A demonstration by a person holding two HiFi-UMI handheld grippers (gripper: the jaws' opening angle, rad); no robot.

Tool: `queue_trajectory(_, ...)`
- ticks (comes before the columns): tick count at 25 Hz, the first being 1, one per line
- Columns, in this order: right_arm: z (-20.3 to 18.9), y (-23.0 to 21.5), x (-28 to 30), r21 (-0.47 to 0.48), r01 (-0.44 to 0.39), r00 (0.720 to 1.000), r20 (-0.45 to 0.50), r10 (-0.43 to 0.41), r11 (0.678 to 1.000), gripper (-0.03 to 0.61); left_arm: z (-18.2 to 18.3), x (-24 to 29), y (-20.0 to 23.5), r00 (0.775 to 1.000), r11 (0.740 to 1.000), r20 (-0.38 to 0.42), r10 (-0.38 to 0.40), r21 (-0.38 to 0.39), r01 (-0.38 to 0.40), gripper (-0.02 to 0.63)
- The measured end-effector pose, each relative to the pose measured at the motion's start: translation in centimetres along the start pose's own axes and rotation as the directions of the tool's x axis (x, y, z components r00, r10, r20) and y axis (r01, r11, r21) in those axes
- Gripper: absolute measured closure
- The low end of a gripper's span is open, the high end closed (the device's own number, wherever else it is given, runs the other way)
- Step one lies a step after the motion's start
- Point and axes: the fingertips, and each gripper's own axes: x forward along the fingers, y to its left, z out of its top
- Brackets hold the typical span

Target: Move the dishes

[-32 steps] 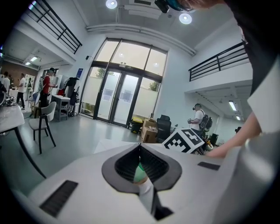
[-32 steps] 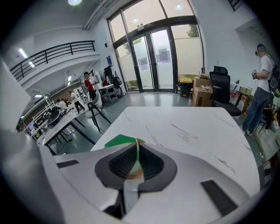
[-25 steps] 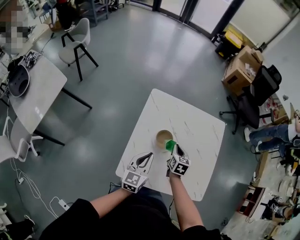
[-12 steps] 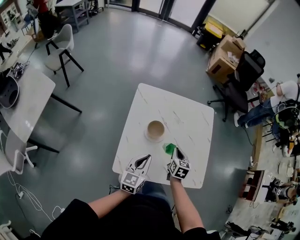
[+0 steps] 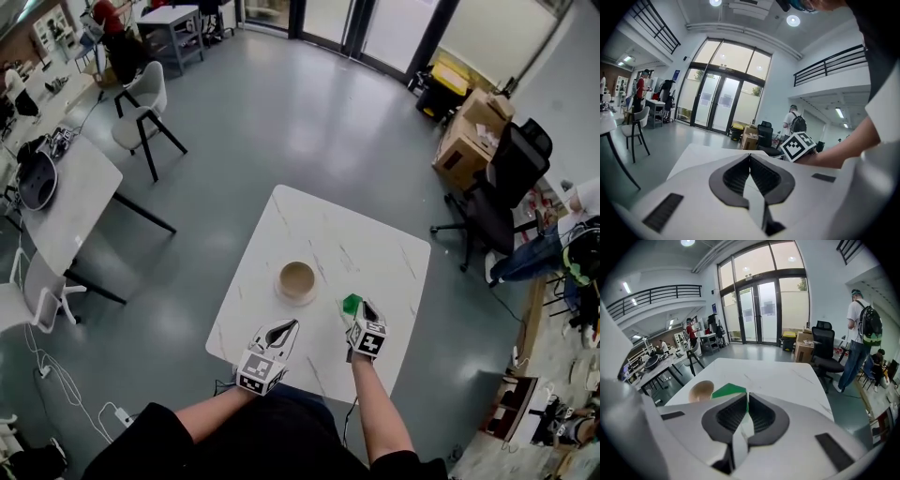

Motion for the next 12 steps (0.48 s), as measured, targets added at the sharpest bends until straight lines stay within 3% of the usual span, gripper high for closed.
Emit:
queue_trajectory(6, 0.2, -4.2, 4.3, -0.045, -0.043, 0.997, -0.072, 0.04, 0.998, 0.549, -1.3, 2.0, -0.3, 0.995, 0.995, -0.041, 0.094, -0.037, -0.095, 0.597)
queue_trajectory(12, -0.4, -4.6, 6.3, -0.018, -0.134, 0.986, -0.107, 0.131, 0.991, 0.549, -2.8, 2.7, -1.2, 0.991, 0.992, -0.075, 0.114, -0.05, -0.118, 0.597)
